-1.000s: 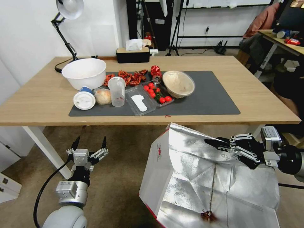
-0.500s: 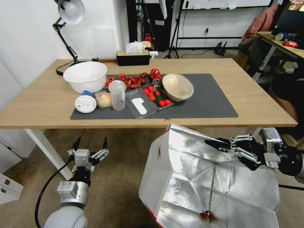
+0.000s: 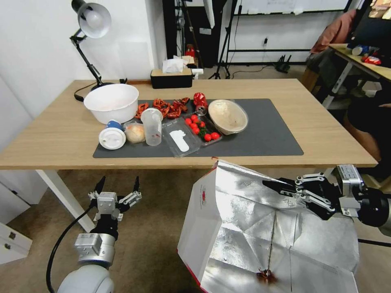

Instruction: Pick up the food delivery bag from the floor and place it on the table.

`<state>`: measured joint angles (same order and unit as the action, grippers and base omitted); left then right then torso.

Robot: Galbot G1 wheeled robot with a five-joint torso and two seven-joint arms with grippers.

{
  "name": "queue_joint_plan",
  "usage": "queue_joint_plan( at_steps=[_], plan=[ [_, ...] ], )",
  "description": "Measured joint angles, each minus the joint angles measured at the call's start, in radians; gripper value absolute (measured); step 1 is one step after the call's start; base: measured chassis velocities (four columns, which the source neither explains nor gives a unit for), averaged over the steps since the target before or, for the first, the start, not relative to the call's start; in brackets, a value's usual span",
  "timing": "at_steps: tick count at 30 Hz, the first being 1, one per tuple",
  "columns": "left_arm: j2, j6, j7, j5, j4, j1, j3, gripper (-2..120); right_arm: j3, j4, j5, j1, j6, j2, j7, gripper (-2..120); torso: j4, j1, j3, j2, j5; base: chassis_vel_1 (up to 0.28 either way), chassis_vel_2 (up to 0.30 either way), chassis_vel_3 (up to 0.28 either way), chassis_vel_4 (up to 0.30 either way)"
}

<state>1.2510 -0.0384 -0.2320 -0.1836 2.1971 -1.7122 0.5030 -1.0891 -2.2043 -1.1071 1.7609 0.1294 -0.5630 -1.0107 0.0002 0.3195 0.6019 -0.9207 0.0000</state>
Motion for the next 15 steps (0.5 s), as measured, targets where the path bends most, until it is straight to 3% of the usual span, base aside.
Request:
queue_joint_plan(
  at_steps=[15],
  plan=[
    [-0.001, -0.002, -0.002, -0.003, -0.002, 0.005, 0.005, 100, -0.001, 0.006, 0.000, -0.001, 0.000, 0.004, -0.005, 0, 0.0001, 0.030, 0.038, -0.068, 0.0000, 0.000, 0.000, 0.000, 0.000]
  ],
)
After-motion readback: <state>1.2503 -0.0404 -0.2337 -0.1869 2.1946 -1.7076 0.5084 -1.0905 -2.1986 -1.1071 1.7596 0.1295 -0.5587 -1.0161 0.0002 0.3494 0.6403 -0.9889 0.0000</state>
